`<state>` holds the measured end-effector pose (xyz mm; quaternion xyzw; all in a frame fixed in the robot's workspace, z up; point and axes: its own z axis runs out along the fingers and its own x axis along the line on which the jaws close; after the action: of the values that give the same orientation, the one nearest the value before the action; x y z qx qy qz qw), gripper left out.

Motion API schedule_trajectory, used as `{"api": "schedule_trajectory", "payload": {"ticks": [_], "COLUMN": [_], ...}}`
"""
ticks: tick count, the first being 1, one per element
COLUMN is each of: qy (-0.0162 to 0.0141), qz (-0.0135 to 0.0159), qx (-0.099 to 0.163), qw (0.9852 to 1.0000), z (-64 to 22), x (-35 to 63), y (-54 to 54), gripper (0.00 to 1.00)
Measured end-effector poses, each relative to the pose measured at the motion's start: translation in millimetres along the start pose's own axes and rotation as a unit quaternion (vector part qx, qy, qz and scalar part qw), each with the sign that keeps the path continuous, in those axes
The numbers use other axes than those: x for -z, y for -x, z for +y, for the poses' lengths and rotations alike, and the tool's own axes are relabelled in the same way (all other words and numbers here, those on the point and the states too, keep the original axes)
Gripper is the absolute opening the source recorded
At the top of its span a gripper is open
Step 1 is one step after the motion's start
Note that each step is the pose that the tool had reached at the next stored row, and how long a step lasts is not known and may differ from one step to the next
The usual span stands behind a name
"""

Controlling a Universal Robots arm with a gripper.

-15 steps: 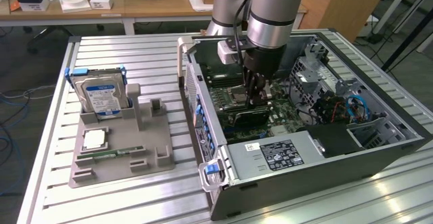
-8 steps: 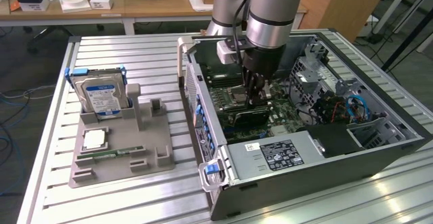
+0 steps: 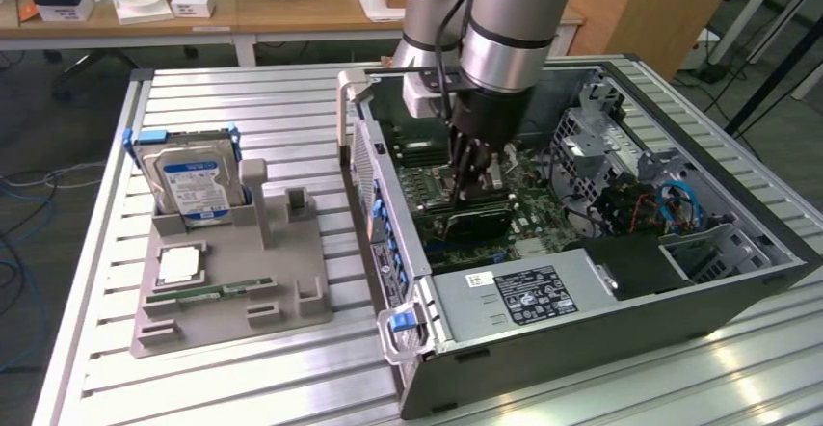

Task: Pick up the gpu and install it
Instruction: 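Press down on the gpu until it lock into place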

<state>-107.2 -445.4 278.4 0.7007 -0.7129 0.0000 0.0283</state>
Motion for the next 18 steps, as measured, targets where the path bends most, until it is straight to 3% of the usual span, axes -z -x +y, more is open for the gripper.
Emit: {"api": "schedule_trajectory", "payload": {"ticks": [4,8,13,18], "qy": [0.0190,0.0314,0.0388,0.0402], "qz": [0.0003,-0.0004,-0.0038,-0.0109], "qx": [0.001,0.001,-0.001,-0.002], "qw": [0.9998,0.9995,0.9992,0.9991], "z": [5.0,7.5,10.4,16.5], "x": [0.4,2.2,6.7,15.8], "y": [-0.1,-0.2,-0.4,-0.9], "gripper": [0.11,0.11,0.11,0.11]}}
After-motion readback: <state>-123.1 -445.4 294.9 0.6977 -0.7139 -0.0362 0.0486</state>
